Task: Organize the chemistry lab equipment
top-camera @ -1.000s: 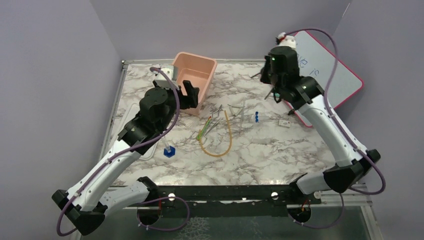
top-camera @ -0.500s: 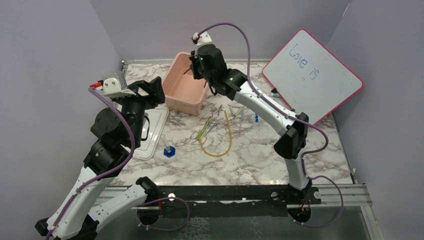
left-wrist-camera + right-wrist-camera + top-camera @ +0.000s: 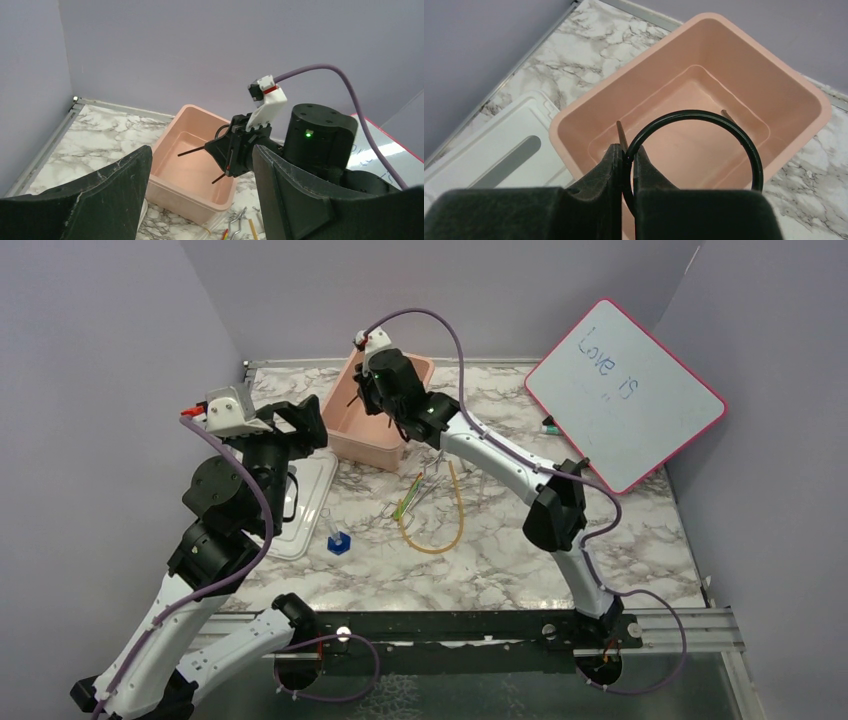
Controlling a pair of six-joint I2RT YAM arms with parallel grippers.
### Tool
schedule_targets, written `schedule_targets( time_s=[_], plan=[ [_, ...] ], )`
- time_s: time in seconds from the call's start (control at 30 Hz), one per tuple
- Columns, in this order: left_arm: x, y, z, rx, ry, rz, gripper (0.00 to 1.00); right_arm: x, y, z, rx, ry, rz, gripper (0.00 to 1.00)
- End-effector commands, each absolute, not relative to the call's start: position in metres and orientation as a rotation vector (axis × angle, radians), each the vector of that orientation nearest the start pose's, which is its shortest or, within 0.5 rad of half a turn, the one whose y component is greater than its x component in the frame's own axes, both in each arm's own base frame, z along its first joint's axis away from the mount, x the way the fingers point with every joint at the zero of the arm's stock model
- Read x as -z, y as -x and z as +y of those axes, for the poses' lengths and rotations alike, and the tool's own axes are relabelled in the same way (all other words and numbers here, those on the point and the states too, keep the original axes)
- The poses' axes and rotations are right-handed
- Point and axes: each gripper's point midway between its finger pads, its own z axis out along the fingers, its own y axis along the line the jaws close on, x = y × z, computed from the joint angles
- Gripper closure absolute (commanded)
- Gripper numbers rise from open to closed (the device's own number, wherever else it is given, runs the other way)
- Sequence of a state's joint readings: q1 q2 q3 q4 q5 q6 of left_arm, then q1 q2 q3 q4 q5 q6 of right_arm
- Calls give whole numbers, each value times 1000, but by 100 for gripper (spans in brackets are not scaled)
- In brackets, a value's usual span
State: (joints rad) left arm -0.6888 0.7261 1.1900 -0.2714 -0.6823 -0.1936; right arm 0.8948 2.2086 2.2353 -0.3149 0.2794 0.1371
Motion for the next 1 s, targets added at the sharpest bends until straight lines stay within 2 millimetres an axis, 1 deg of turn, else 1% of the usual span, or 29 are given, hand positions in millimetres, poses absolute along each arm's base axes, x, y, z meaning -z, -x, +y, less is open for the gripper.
schedule_targets(
  time_s=[0.0,0.13,0.2,0.3,0.5,0.6,0.67,0.7,0.87,0.97],
  plan=[
    [-441,-247,-73,290,231,1429,24,-251,-440,490,-452,607,1811,99],
    [-425,-251,-79,308,232,1458,24,-215,-441,497,-436,680,1872,99],
    [-420,-254,-82,294,223,1474,24,-202,-441,499,-429,699,1894,99],
    [-416,-257,-83,273,214,1488,24,-189,-443,501,-421,712,1915,93],
    [-409,-264,-79,208,230,1510,24,-175,-450,498,-413,681,1958,80],
    [-404,-269,-78,164,236,1531,24,-175,-450,498,-442,664,1968,71],
    [-402,-272,-79,154,229,1539,24,-178,-451,498,-451,653,1964,63],
    [-402,-274,-81,148,222,1544,24,-180,-452,498,-457,648,1964,62],
    [-395,-283,-89,119,199,1579,23,-202,-452,495,-510,598,1946,59],
    [-390,-290,-94,105,197,1610,24,-222,-450,491,-564,551,1925,59]
  ],
)
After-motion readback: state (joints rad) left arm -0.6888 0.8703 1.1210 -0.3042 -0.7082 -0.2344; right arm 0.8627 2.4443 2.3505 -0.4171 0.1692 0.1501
